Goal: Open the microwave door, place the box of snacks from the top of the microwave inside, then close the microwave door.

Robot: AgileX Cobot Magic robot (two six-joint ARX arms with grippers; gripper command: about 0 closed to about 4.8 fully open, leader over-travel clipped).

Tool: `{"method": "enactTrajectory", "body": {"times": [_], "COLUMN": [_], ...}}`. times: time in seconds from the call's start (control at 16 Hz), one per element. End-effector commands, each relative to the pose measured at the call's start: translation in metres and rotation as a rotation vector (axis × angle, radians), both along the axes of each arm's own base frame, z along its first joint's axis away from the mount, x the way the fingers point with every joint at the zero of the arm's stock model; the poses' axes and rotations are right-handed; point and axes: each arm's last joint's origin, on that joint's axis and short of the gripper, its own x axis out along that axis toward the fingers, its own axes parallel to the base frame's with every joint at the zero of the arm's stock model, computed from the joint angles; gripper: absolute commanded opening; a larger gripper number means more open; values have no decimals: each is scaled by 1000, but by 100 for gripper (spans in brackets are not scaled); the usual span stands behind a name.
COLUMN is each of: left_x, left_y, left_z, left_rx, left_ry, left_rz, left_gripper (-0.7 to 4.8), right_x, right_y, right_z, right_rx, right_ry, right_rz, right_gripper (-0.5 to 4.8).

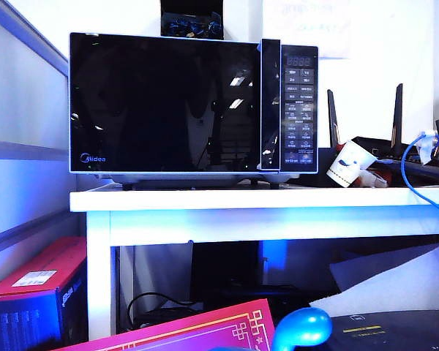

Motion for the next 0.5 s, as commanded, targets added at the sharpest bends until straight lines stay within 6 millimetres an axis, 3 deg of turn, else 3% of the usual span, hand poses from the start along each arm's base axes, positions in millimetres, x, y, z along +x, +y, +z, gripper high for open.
{"method": "enactTrajectory", "body": {"times": [0.06,0.19,0.31,0.5], "left_x": [-14,-16,-17,-18], "left_y": [55,84,91,74], "left_z": [-35,-49,-57,-69], "left_rx": [102,129,188,286], "left_ry": [233,251,200,176], "left_rz": [-13,-84,-128,-183], "left_gripper": [-5,-5,-5,-5], "right_x": [7,18,28,46], "right_y": [5,11,18,28], "right_z": [-27,-59,-94,-160], "right_rx": [-18,-28,23,58], "right_ry": [58,94,104,79], "right_rz": [28,32,94,100], "right_gripper": [81,81,81,81]}}
